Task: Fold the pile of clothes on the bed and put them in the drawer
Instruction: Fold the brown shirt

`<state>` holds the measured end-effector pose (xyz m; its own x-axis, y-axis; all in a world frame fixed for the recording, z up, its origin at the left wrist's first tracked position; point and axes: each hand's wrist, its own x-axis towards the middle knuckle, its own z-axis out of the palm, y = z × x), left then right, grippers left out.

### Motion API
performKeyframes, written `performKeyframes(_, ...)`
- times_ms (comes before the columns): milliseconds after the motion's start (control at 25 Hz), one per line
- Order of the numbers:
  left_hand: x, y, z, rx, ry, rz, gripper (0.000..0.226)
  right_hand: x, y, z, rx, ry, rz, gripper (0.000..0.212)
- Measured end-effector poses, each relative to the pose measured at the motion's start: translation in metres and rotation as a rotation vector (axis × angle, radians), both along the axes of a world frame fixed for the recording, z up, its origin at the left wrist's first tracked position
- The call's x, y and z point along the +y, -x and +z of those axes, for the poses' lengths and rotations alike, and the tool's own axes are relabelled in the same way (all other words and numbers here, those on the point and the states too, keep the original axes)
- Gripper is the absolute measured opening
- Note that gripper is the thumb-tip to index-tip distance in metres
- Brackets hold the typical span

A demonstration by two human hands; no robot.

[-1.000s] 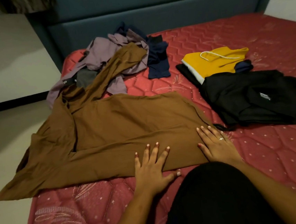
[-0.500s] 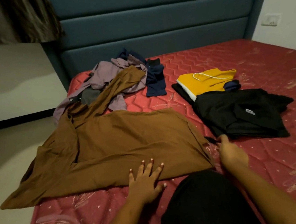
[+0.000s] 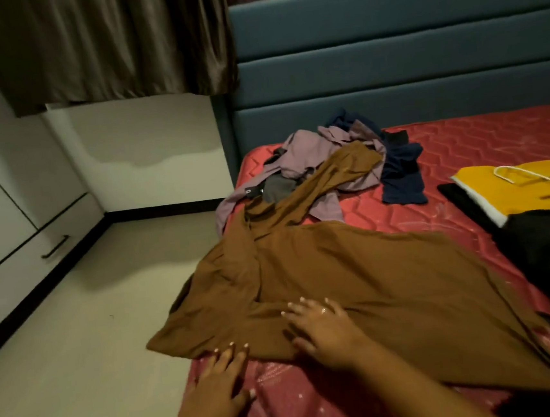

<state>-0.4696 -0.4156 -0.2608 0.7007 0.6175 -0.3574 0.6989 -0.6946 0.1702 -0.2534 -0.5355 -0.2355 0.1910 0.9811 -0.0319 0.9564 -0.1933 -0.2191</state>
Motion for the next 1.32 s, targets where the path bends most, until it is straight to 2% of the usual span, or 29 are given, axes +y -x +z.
performKeyframes(80,0.008,0.009,-0.005,-0.032,0.048,0.102,0.081,0.028,0.028,-0.022,0.021,0.126,0.055,0.064)
performKeyframes(160,0.021,0.005,-0.009,-0.154,0.110,0.238,0.070,0.057,0.051,-0.043,-0.005,0.118,0.109,0.072)
performKeyframes(200,0.026,-0.002,-0.009,-0.284,0.134,0.345,0.066,0.067,0.056,-0.046,-0.009,0.086,0.119,0.073)
performKeyframes(280,0.047,0.000,-0.011,-0.559,0.208,0.713,0.062,0.093,0.065,-0.051,-0.028,0.057,0.169,0.069)
performKeyframes(360,0.070,0.012,-0.022,-0.791,0.435,1.087,0.066,0.117,0.072,-0.059,-0.133,-0.024,0.234,0.059)
performKeyframes(400,0.076,0.017,-0.025,-0.939,0.622,1.175,0.068,0.126,0.075,-0.063,-0.176,-0.073,0.248,0.056)
performKeyframes(480,0.086,0.019,-0.024,-1.236,0.932,1.146,0.065,0.140,0.083,-0.069,-0.170,-0.104,0.266,0.056)
performKeyframes(520,0.092,0.019,-0.023,-1.314,0.961,1.128,0.055,0.147,0.088,-0.072,-0.167,-0.119,0.274,0.056)
performKeyframes(600,0.107,0.015,-0.023,-1.337,0.898,1.197,0.031,0.160,0.098,-0.074,-0.190,-0.155,0.277,0.057)
performKeyframes(640,0.113,0.017,-0.025,-1.323,0.848,1.243,0.027,0.168,0.104,-0.077,-0.190,-0.155,0.286,0.059)
performKeyframes(920,0.125,0.024,-0.030,-1.411,0.774,1.295,0.033,0.193,0.140,-0.078,-0.205,-0.119,0.197,0.068)
performKeyframes(1040,0.125,0.024,-0.030,-1.442,0.787,1.314,0.033,0.165,0.122,-0.078,-0.197,-0.129,0.135,0.062)
performKeyframes(1200,0.125,0.026,-0.039,-1.435,0.749,1.292,0.034,0.097,0.075,-0.071,-0.173,-0.067,-0.008,0.070)
performKeyframes(1280,0.126,0.024,-0.040,-1.379,0.726,1.245,0.038,0.044,0.033,-0.068,-0.154,-0.030,-0.172,0.076)
performKeyframes(1320,0.123,0.023,-0.040,-1.283,0.657,1.208,0.042,0.016,0.011,-0.067,-0.153,-0.003,-0.273,0.080)
